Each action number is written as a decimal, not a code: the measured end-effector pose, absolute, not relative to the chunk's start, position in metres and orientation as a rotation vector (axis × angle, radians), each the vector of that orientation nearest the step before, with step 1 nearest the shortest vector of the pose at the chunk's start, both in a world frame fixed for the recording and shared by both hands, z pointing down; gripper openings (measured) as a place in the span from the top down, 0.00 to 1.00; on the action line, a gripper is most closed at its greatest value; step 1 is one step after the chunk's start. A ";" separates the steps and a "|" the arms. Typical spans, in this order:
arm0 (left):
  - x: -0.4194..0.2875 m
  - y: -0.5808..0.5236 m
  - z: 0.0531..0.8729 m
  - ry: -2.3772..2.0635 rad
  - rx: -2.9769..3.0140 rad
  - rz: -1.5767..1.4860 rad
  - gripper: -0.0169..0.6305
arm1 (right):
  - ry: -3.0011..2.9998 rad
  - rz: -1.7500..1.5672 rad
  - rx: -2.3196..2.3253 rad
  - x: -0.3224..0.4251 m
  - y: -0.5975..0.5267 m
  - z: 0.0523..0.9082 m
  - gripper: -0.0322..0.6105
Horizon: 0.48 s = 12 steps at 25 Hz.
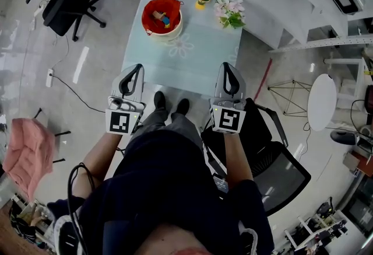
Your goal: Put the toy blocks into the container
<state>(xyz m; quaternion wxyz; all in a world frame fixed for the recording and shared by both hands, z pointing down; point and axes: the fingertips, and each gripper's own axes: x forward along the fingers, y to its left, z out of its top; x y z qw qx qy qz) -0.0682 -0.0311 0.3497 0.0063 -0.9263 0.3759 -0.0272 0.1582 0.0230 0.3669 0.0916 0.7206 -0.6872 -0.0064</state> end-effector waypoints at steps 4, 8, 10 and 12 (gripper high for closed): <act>-0.069 -0.030 0.345 1.190 -2.885 -0.068 0.97 | -2.003 -0.013 2.160 0.163 0.038 0.367 0.95; -0.069 -0.030 0.341 1.199 -2.877 -0.056 0.97 | -1.964 -0.007 2.183 0.166 0.053 0.368 0.95; -0.069 -0.031 0.339 1.198 -2.875 -0.049 0.97 | -1.941 -0.012 2.204 0.169 0.060 0.367 0.95; -0.068 -0.032 0.337 1.196 -2.873 -0.041 0.97 | -1.924 -0.008 2.222 0.170 0.065 0.368 0.95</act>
